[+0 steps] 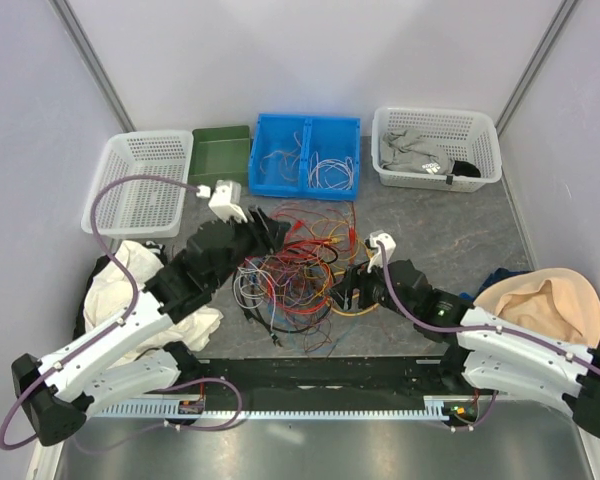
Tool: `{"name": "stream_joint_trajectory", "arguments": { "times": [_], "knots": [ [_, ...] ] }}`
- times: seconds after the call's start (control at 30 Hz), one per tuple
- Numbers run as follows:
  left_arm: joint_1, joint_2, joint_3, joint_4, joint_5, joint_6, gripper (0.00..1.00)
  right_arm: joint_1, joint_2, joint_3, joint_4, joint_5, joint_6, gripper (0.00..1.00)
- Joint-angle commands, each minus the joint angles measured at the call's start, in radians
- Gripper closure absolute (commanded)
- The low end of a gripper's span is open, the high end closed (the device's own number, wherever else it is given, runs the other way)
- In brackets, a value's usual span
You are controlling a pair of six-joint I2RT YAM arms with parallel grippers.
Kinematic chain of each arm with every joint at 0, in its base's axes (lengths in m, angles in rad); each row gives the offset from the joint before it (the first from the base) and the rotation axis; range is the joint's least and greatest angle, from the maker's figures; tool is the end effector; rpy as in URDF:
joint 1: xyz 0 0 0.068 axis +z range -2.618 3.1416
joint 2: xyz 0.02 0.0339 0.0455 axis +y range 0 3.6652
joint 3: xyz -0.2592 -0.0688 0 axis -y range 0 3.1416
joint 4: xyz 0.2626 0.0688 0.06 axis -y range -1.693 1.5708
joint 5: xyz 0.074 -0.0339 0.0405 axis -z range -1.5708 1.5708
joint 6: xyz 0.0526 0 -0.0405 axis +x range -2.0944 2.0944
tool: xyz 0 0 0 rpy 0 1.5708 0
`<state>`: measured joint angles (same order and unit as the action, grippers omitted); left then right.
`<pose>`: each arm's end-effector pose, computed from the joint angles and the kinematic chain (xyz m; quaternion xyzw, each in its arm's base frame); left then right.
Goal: Untangle the cables
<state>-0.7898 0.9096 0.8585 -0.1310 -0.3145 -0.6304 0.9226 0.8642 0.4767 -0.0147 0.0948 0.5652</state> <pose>0.1862 -0.1648 0.3421 -0.0395 0.7646 -0.3207 0.5577 0.1451 0.1834 0.2175 -0.1224 0.8245 0.3440 0.4322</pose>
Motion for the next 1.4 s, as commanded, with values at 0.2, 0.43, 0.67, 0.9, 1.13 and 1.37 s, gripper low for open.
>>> {"name": "stream_joint_trajectory", "arguments": {
  "times": [0.2, 0.43, 0.67, 0.9, 1.13, 1.37],
  "knots": [
    [-0.089, -0.270, -0.190, -0.145, -0.069, -0.140, 0.41, 0.016, 0.269, 0.006, 0.291, 0.036, 0.061, 0.20],
    [-0.092, -0.386, -0.231, -0.209, -0.081, -0.149, 0.41, 0.016, 0.490, 0.149, 0.310, 0.075, 0.018, 0.60],
    [-0.091, -0.462, -0.214, -0.243, -0.098, -0.117, 0.41, 0.024, 0.206, 0.458, 0.041, 0.125, -0.131, 1.00],
    [-0.092, -0.479, -0.187, -0.239, -0.121, -0.078, 0.40, 0.033, 0.127, 0.853, -0.283, 0.097, -0.191, 1.00],
    [-0.092, -0.471, -0.196, -0.079, -0.045, 0.021, 0.27, 0.033, 0.107, 1.022, -0.383, 0.082, -0.185, 1.00],
    [-0.092, -0.374, -0.283, 0.364, 0.248, 0.185, 0.08, 0.033, 0.136, 1.048, -0.418, 0.049, -0.149, 1.00]
  ]
}}
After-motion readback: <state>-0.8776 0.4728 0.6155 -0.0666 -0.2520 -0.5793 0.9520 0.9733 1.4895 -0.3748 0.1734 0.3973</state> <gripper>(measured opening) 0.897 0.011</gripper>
